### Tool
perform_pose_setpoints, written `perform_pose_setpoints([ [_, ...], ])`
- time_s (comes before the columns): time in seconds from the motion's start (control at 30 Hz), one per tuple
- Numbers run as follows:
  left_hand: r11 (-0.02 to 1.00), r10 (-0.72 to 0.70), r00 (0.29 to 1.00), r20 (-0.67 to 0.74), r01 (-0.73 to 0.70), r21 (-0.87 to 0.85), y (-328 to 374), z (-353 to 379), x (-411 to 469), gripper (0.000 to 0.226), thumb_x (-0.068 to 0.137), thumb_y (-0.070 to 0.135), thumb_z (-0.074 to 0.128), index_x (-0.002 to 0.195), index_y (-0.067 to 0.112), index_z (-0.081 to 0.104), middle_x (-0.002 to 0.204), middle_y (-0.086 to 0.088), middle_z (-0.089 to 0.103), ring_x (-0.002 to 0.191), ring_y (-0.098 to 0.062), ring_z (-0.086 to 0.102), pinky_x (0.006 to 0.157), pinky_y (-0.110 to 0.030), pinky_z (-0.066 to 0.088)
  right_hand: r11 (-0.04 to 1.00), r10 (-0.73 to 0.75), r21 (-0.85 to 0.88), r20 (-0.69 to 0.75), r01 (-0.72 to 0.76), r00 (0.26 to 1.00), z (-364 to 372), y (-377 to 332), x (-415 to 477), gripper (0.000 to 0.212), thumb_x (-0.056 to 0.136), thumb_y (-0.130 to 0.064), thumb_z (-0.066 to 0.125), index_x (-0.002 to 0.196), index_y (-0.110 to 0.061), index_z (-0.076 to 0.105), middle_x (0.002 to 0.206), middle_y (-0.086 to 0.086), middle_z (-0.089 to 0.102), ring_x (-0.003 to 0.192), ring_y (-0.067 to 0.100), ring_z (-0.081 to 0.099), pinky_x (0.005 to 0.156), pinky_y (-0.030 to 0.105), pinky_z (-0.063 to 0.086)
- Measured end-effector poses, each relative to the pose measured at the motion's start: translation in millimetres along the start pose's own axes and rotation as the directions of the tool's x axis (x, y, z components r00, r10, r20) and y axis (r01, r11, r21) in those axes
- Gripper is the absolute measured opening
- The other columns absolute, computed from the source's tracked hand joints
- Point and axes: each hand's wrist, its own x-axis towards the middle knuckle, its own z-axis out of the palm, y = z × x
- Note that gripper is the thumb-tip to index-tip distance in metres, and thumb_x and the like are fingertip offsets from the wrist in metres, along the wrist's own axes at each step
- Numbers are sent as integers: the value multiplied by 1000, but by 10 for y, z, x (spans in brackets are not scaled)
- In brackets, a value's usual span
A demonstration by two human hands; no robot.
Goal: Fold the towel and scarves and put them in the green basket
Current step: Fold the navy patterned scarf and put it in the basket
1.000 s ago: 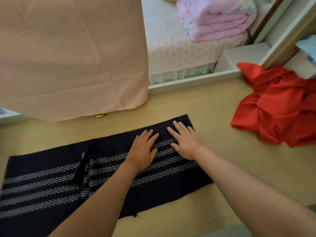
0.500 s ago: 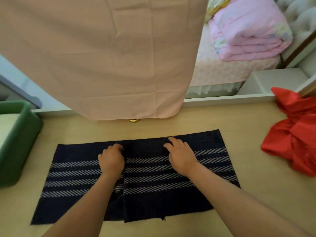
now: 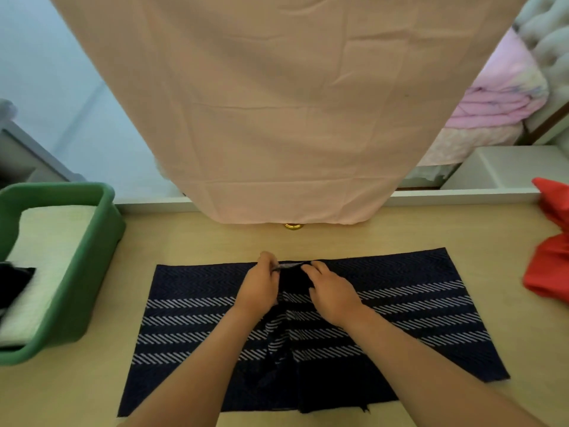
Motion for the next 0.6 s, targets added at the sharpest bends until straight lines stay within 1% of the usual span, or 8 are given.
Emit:
perform_pose_setpoints([
  [0.07,986,77,997,-19,-73,148,-25,-106,144,14,100,23,49,111,21,41,75,-1,60,60,-19,54,52,-34,39,997,38,-63,3,-37,999,37,-24,18,60,102,-28,43,156,-23,20,162,8,18,132,29,43,103,42,44],
  [0.17,901,94,995,-31,-72,427,-129,-236,310,38,100,34,52,131,16,39,106,-4,61,90,-24,61,67,-36,46,984,119,-139,66,-109,991,67,-33,15,62,103,-33,42,158,-24,14,164,7,12,142,31,27,113,46,33],
  [0.23,858,116,989,-97,-50,512,-278,-289,332,45,99,35,52,137,15,40,118,-7,56,101,-26,57,76,-38,48,976,148,-174,96,-130,984,69,-37,0,62,103,-34,40,158,-25,14,165,6,7,145,31,20,116,48,26],
  [0.3,841,217,969,-116,-125,527,-433,-279,268,43,99,34,51,138,16,44,123,-7,54,105,-26,54,84,-37,47,971,160,-197,97,-139,982,86,-59,-24,62,103,-34,39,158,-25,13,165,7,5,145,32,17,117,49,23],
  [0.37,793,331,943,15,-287,537,-561,-216,162,41,100,34,48,139,22,45,133,-3,49,116,-24,48,95,-37,43,969,165,-199,71,-148,984,137,-111,-47,63,102,-34,39,158,-25,12,165,9,4,146,32,15,118,49,20],
  [0.47,723,303,941,154,-332,606,-727,-129,-54,46,102,37,43,147,28,36,149,1,36,135,-23,35,108,-40,34,977,157,-151,42,-149,987,213,-223,-101,63,102,-34,39,158,-26,12,165,7,2,149,31,11,120,48,18],
  [0.53,802,218,976,25,-193,565,-846,-139,-197,47,101,33,47,147,24,40,148,-2,40,135,-26,38,106,-42,37,983,141,-130,59,-132,988,267,-306,-171,62,103,-34,39,158,-26,13,166,6,2,150,30,9,121,48,17],
  [0.6,857,258,961,-101,-179,483,-966,-159,-358,37,97,26,56,134,19,54,132,-3,52,119,-26,51,94,-40,45,988,125,-99,19,-122,992,354,-377,-272,59,103,-31,39,157,-25,18,165,6,6,150,29,10,121,46,18],
])
